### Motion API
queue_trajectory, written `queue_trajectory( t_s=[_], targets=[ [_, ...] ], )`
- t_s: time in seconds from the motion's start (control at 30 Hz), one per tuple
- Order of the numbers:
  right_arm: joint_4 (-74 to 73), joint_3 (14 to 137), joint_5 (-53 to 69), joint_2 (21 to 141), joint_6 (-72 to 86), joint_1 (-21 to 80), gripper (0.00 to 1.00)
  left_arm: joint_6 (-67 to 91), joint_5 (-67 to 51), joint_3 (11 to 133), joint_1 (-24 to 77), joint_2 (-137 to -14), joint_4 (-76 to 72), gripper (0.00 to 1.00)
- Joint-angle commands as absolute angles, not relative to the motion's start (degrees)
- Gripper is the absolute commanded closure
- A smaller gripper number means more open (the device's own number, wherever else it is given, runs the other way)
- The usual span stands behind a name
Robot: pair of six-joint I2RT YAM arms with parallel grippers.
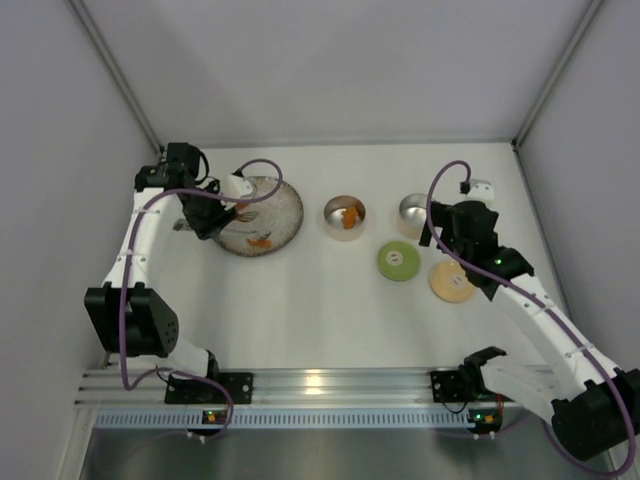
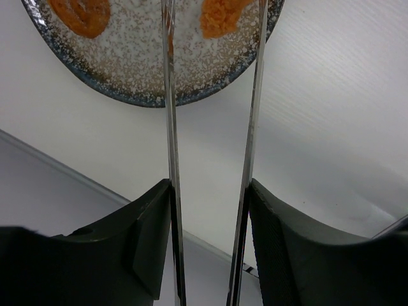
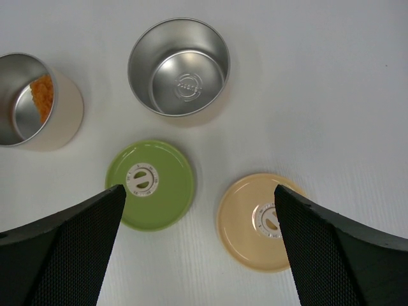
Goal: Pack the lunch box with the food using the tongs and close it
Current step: Pick up the fake food from the plate.
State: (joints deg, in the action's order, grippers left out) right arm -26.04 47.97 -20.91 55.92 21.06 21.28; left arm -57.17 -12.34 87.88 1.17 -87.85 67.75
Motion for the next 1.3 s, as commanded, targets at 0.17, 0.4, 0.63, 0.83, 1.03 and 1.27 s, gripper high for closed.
queue_trajectory(
  t_s=[0.17, 0.4, 0.63, 0.83, 1.03, 1.27],
  targets=[
    [-23.55, 48.08, -21.71, 53.88, 21.53, 22.41, 0.01, -62.58, -13.18, 90.17, 0.44, -90.00, 70.14, 0.45],
    [-23.91, 47.81, -21.80, 53.44, 21.89, 22.41, 0.01, -62.75, -13.97, 90.62, -1.32, -92.19, 69.43, 0.45],
    [-24.70, 47.99, -22.76, 52.82, 21.71, 22.33, 0.00, -62.93, -14.41, 89.83, -1.23, -92.99, 71.37, 0.45],
    [-24.96, 48.08, -22.76, 52.91, 21.89, 22.41, 0.01, -62.23, -15.12, 88.68, -1.32, -93.25, 71.72, 0.56],
    [-25.22, 48.25, -23.47, 52.82, 21.62, 22.33, 0.01, -61.61, -15.38, 89.12, -1.23, -92.99, 72.33, 0.68],
    [-24.87, 48.69, -23.47, 53.09, 21.45, 22.32, 0.01, -59.16, -16.78, 89.38, -1.32, -92.46, 72.26, 1.00]
  ],
)
